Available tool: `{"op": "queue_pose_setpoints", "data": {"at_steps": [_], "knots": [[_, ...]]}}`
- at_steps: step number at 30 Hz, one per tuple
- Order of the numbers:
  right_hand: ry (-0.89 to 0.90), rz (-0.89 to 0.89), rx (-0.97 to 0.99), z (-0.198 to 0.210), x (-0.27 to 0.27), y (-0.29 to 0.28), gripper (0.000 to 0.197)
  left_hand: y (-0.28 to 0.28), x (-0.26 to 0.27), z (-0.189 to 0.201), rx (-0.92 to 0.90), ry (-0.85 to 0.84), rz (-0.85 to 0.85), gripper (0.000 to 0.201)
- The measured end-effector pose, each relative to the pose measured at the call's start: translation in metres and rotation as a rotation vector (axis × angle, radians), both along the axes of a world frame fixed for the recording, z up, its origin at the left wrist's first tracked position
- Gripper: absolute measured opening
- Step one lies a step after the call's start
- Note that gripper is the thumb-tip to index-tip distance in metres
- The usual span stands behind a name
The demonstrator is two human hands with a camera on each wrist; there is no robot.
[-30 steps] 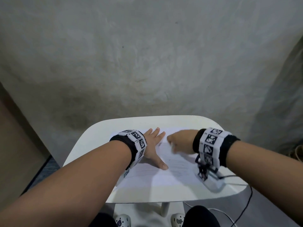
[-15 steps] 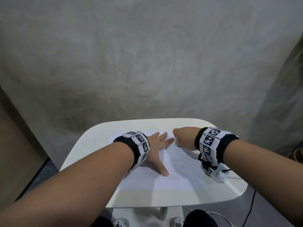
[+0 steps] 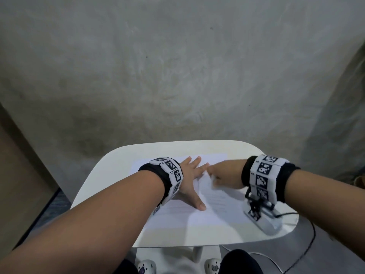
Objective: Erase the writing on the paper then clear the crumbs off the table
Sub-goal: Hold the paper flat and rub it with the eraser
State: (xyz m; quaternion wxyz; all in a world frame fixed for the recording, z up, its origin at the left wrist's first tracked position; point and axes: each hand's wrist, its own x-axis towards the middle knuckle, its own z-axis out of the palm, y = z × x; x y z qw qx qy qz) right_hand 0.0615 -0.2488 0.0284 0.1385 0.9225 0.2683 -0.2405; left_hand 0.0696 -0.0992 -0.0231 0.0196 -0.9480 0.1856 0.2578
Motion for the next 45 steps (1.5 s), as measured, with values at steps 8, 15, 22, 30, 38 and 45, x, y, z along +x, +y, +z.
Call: {"op": "queue_pose_setpoints", "data": {"at_steps": [8, 15, 22, 30, 38, 45], "knots": [[0.019, 0.001, 0.034, -0.004, -0.003, -0.004, 0.023, -0.001, 0.000, 0.000, 0.015, 0.000, 0.000, 0.131], [0.052, 0.040, 0.057, -0.008, -0.009, -0.007, 0.022, -0.002, -0.001, 0.000, 0.031, -0.005, 0.011, 0.130], [0.024, 0.076, 0.020, -0.007, -0.015, -0.005, 0.015, -0.004, -0.004, 0.004, 0.031, 0.006, 0.017, 0.130], [0.042, 0.080, 0.049, -0.011, -0.017, -0.007, 0.018, -0.003, -0.003, 0.003, 0.049, 0.008, 0.017, 0.129], [0.038, 0.145, -0.036, -0.010, -0.020, -0.006, 0.027, -0.005, -0.007, 0.006, 0.041, 0.002, 0.015, 0.128], [-0.069, 0.065, 0.018, -0.011, -0.015, -0.018, 0.018, -0.004, -0.007, 0.007, 0.044, 0.003, 0.007, 0.128]]}}
